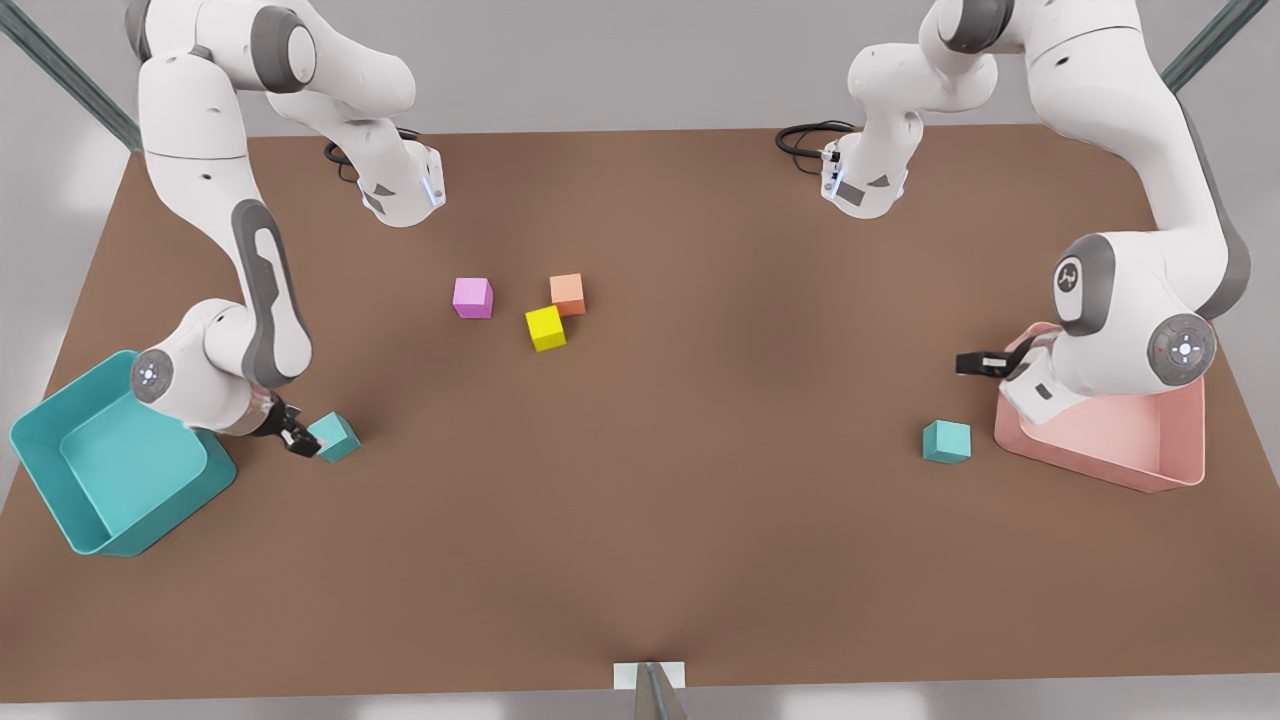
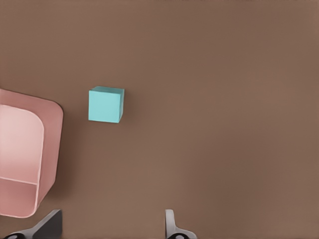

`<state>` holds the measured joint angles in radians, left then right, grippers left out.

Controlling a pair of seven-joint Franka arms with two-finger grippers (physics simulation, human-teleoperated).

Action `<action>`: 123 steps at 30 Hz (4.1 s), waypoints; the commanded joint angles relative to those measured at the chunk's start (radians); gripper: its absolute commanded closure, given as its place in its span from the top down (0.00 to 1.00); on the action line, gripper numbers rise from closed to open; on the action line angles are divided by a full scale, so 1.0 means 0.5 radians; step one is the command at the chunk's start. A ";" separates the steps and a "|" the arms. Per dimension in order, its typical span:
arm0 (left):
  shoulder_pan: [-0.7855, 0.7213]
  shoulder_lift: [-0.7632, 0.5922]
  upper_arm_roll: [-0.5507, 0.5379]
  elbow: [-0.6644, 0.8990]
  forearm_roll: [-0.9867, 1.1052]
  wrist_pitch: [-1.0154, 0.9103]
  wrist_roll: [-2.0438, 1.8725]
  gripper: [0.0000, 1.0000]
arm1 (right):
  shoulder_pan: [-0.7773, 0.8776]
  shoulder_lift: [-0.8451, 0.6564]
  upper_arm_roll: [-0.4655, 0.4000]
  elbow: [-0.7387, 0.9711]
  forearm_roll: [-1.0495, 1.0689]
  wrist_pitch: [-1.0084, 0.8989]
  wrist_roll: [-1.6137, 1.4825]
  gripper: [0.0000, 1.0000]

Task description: Stack the two blue cubes on top of each other

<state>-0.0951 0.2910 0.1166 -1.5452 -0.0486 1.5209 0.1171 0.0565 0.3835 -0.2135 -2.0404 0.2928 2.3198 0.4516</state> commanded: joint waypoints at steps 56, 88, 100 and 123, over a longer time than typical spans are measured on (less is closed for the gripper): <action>0.129 0.495 -0.022 -0.447 -0.001 1.370 0.137 1.00 | 1.522 1.295 0.182 1.712 0.052 0.334 2.880 1.00; -0.107 0.495 -0.426 0.032 0.005 0.772 -0.976 0.53 | 0.543 -0.503 0.188 1.160 -0.684 -1.424 -0.649 1.00; -0.436 0.912 -0.663 0.633 -0.032 0.778 -2.348 0.53 | 0.553 -0.417 0.194 1.148 -0.693 -1.391 -0.642 1.00; -0.770 1.277 -0.709 0.796 -0.078 1.057 -2.590 0.55 | 0.534 -0.374 0.194 1.157 -0.696 -1.375 -0.645 1.00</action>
<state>-0.4793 0.9304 -0.2377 -1.1468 -0.0818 2.0217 -0.9610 0.3240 0.1973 -0.1168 -1.4624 -0.0559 1.6309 0.2522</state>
